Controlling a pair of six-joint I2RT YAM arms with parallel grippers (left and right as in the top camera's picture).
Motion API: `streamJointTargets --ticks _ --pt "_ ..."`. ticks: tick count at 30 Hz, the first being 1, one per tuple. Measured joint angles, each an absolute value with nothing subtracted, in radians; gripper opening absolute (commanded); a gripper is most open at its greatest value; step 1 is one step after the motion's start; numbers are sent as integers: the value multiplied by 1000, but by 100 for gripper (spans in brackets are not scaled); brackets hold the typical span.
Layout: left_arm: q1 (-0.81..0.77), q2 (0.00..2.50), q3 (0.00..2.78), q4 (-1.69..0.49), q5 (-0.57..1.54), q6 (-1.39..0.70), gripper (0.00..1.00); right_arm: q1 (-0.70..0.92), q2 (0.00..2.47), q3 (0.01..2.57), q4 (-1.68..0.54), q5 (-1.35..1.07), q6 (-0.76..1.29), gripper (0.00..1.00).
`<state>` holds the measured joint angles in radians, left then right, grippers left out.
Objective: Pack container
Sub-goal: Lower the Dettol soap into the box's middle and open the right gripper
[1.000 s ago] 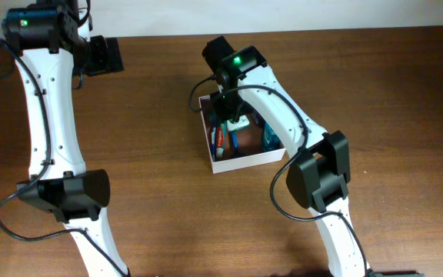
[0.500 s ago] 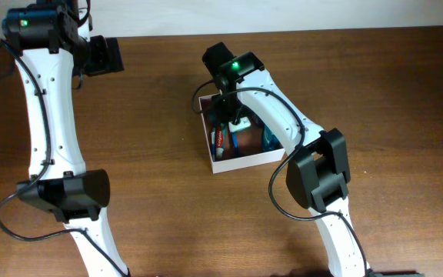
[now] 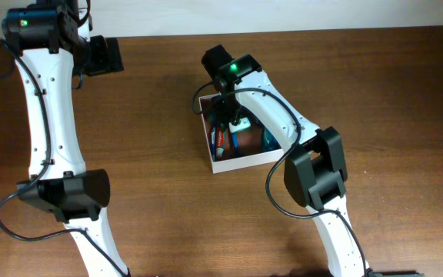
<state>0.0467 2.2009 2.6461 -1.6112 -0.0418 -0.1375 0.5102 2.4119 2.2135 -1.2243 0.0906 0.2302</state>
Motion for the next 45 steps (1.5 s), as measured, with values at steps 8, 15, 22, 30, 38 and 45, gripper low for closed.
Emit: streamJointTargets --ticks 8,15,22,30,38,45 --pt "47 2201 2646 -1611 -42 -138 100 507 2413 2214 -1202 91 224 38" --pt "47 2201 2646 -1611 -42 -138 100 485 2419 2214 -1204 90 223 38" --pt "47 2201 2646 -1611 -42 -138 100 476 2431 2204 -1201 90 223 38" --pt "47 2201 2646 -1611 -42 -138 100 477 2434 2122 -1151 89 223 38" --pt "47 2201 2646 -1611 -42 -138 100 477 2436 2111 -1143 90 220 41" --pt "47 2201 2646 -1611 -42 -138 100 477 2436 2111 -1139 86 214 51"
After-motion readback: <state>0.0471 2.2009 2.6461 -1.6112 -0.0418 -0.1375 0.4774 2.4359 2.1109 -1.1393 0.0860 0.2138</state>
